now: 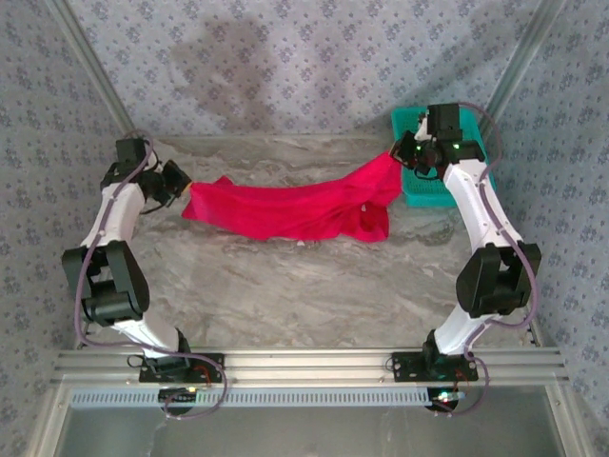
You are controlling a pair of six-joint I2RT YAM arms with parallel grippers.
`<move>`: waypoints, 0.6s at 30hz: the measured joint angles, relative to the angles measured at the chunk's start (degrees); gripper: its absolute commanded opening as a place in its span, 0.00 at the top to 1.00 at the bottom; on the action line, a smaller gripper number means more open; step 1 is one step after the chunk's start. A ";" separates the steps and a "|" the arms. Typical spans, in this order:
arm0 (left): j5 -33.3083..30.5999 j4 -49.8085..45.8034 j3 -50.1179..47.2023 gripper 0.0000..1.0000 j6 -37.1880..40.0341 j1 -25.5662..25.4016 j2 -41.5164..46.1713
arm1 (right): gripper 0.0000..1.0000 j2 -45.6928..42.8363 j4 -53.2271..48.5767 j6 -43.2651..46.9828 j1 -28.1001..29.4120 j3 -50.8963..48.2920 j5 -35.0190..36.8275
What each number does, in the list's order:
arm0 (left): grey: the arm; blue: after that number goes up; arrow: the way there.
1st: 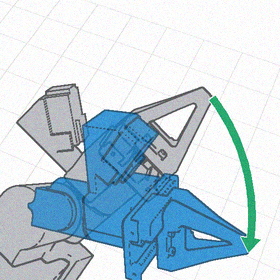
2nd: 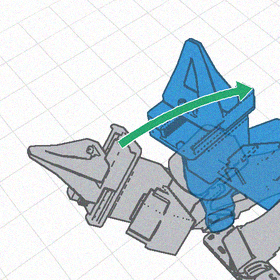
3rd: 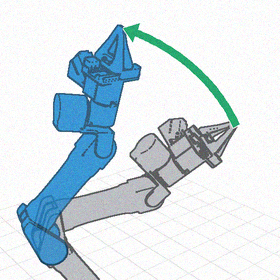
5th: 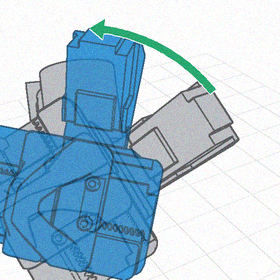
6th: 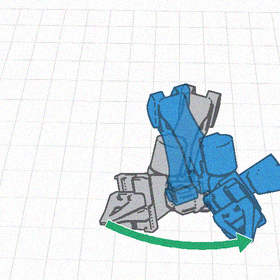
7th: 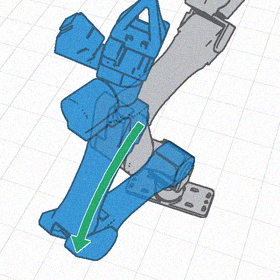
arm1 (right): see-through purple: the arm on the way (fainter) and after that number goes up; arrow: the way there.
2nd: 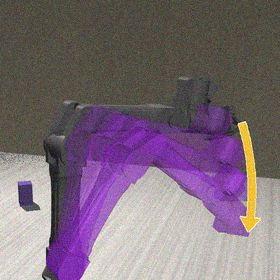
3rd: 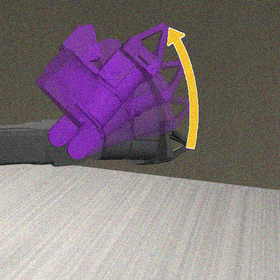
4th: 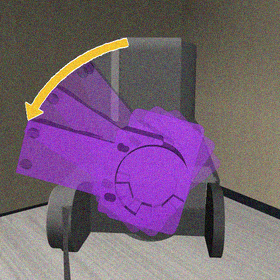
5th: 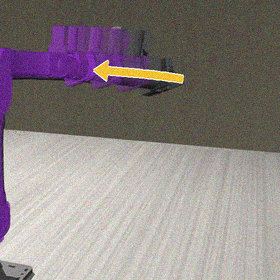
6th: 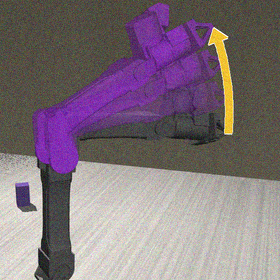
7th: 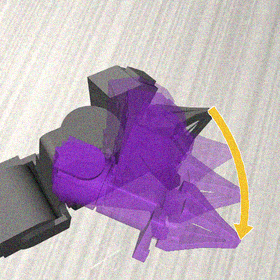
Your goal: Fold the inside-out t-shirt
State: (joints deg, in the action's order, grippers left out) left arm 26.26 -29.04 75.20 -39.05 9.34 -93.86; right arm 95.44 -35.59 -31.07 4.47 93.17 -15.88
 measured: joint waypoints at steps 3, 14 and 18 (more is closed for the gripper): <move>1.11 1.86 -1.92 1.00 -0.52 0.00 -1.99 | 1.00 0.00 0.00 0.00 0.00 -0.02 -0.02; 1.38 1.16 2.51 1.00 -1.81 0.04 -3.13 | 1.00 0.72 -0.28 -1.55 0.00 4.20 -2.49; 0.09 0.31 10.82 1.00 -2.69 0.46 2.71 | 1.00 0.57 -0.24 -2.69 0.00 11.47 -3.32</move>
State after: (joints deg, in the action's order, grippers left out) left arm 26.35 -28.73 86.02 -41.74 9.80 -91.15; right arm 96.01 -35.83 -33.76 4.47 104.64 -19.20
